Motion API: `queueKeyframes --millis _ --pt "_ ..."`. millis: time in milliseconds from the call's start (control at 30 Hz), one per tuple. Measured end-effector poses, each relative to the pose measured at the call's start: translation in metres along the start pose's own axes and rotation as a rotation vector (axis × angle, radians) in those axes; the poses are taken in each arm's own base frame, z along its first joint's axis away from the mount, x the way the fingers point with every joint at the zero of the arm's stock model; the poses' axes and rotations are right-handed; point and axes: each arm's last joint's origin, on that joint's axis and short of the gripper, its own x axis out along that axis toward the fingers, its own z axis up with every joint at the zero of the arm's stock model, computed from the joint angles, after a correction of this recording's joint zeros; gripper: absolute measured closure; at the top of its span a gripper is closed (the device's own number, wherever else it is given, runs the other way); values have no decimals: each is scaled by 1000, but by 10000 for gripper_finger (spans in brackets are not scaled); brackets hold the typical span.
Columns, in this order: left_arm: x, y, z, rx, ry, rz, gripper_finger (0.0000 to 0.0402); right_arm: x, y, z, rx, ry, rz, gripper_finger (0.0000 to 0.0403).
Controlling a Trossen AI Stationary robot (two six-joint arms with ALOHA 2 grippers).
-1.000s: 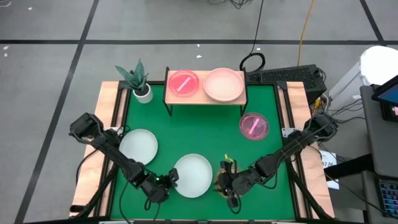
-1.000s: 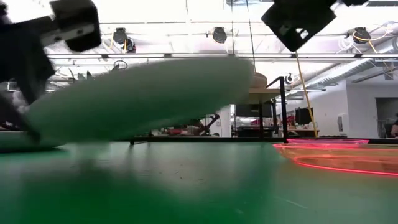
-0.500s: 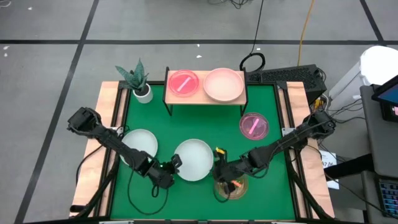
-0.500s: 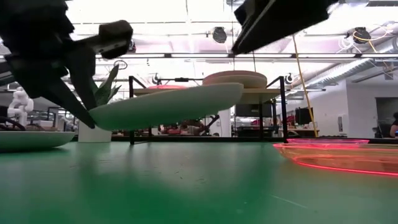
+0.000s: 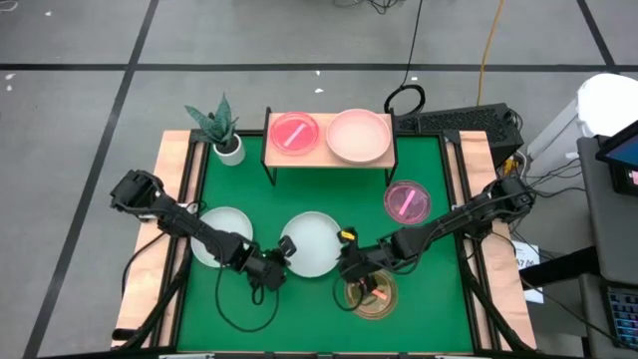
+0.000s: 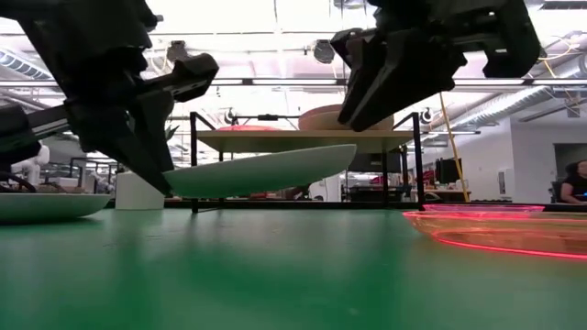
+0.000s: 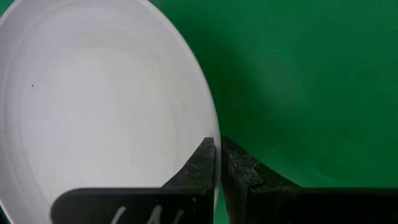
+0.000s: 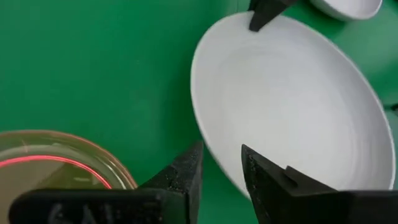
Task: Place and stack plates onto a shelf
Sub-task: Stack the right gray plate on top of the pink plate on the shelf
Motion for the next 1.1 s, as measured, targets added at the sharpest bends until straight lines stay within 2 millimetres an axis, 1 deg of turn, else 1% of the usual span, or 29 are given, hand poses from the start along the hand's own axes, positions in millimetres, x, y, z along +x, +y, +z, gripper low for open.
queueKeyframes --millis 100,267,333,400,533,800,867,1000,1100 --pt "1 3 -2 -11 5 2 392 6 -1 -1 -33 5 -6 286" --pt "2 7 -5 -24 13 6 392 27 0 -8 -103 58 -36 252" --pt "3 7 -6 -36 18 5 392 34 1 -10 -129 69 -49 248" --pt "3 8 -7 -47 24 2 392 37 1 -9 -151 55 -53 250" --pt "3 8 -7 -50 25 4 391 41 0 -11 -174 65 -52 282" --pt "3 9 -6 -55 20 10 381 41 1 -12 -191 67 -30 385" --pt "3 10 -6 -63 19 21 379 41 2 -12 -196 66 -23 394" --pt "2 10 -4 -81 15 59 376 41 2 -13 -192 75 -27 392" --pt "1 9 -1 -77 25 103 358 41 2 -13 -183 81 -25 399"
